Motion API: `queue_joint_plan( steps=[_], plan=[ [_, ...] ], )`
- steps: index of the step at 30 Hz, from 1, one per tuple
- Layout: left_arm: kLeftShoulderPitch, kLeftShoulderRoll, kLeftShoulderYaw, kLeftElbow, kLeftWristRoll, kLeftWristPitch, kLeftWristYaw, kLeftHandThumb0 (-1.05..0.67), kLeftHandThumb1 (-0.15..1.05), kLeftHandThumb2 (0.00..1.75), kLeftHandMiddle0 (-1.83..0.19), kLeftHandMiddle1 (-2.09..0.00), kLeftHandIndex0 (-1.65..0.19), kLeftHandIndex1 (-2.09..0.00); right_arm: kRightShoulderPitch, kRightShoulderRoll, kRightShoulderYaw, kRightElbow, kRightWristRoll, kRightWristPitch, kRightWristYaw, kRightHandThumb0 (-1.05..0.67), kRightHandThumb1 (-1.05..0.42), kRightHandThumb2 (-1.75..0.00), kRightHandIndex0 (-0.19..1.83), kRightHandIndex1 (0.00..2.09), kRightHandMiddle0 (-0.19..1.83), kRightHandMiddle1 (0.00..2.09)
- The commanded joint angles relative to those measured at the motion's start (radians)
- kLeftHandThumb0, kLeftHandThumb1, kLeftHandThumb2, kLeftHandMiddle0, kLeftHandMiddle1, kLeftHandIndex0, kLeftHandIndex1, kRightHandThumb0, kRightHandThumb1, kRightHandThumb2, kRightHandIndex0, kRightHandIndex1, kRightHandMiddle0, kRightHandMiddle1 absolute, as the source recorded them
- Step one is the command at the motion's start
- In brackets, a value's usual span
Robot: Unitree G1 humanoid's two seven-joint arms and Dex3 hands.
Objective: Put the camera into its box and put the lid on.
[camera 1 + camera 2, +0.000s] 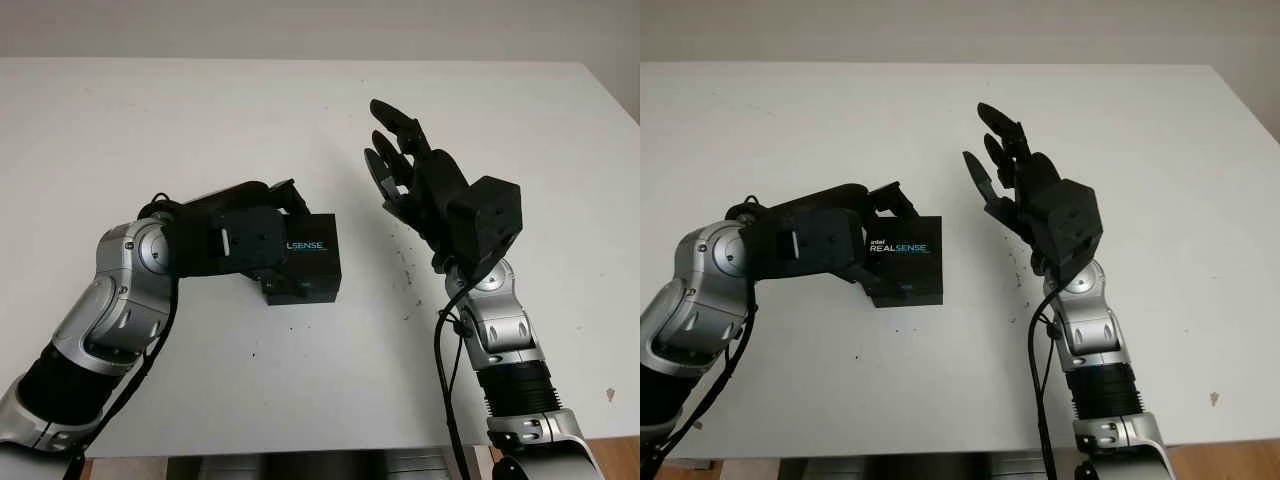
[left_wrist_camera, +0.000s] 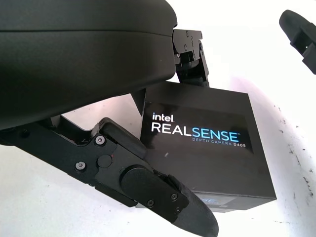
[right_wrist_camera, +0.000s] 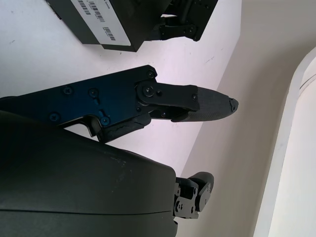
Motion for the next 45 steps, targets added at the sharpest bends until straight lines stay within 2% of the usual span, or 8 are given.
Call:
queue_joint_plan(
  steps=[1,9,22,26,29,31,33,45],
  plan=[
    [0.031,0.0,-0.021,-0.008,-0.002,0.004,-0.012,-0.15,0.95,0.06,-0.01,-2.0,-0.09,-2.09,0.004,0.007,-0.007,-0.005,0.005,0.003,-0.001,-0.64,-1.05,-0.47,0.12,0.05,-0.16,0.57],
    [0.053,-0.008,-0.017,-0.005,-0.015,-0.01,0.009,-0.15,0.95,0.06,-0.03,-1.87,-0.11,-2.09,0.004,0.006,-0.006,-0.005,0.002,0.004,-0.002,-0.65,-1.05,-0.47,0.12,0.05,-0.18,0.6],
    [0.075,-0.014,-0.018,-0.013,-0.015,-0.027,0.04,-0.14,0.95,0.06,-0.08,-1.99,-0.13,-2.09,0.006,0.008,-0.006,-0.011,0.004,0.007,-0.002,-0.64,-1.05,-0.48,0.12,0.06,-0.19,0.62],
    [0.076,-0.002,-0.03,-0.017,0.001,-0.036,0.04,-0.2,0.96,0.06,0.03,-2.03,0.06,-2.02,0.007,0.006,-0.004,-0.013,0.002,0.01,-0.002,-0.64,-1.05,-0.48,0.12,0.06,-0.19,0.62],
    [0.063,0.028,-0.067,-0.026,0.052,-0.042,0.006,-0.34,0.96,0.05,0.17,-1.33,0.16,-1.23,0.009,0.007,-0.006,-0.021,0.006,0.019,0.001,-0.64,-1.05,-0.48,0.12,0.05,-0.19,0.63],
    [0.06,0.038,-0.079,-0.032,0.078,-0.043,-0.017,-0.39,0.96,0.05,0.12,-0.56,0.08,-0.53,0.01,0.007,-0.007,-0.022,0.008,0.02,0.003,-0.63,-1.05,-0.48,0.12,0.05,-0.19,0.63],
    [0.053,0.045,-0.09,-0.037,0.101,-0.038,-0.044,-0.43,0.96,0.06,0.1,-0.15,0.05,-0.2,0.009,0.007,-0.009,-0.018,0.011,0.017,0.004,-0.64,-1.05,-0.48,0.12,0.05,-0.19,0.62],
    [0.053,0.046,-0.098,-0.034,0.165,-0.075,-0.083,-0.54,0.95,0.05,0.19,0.0,0.19,0.0,0.008,0.007,-0.009,-0.022,0.012,0.023,0.009,-0.64,-1.05,-0.48,0.12,0.05,-0.19,0.62]
  ],
)
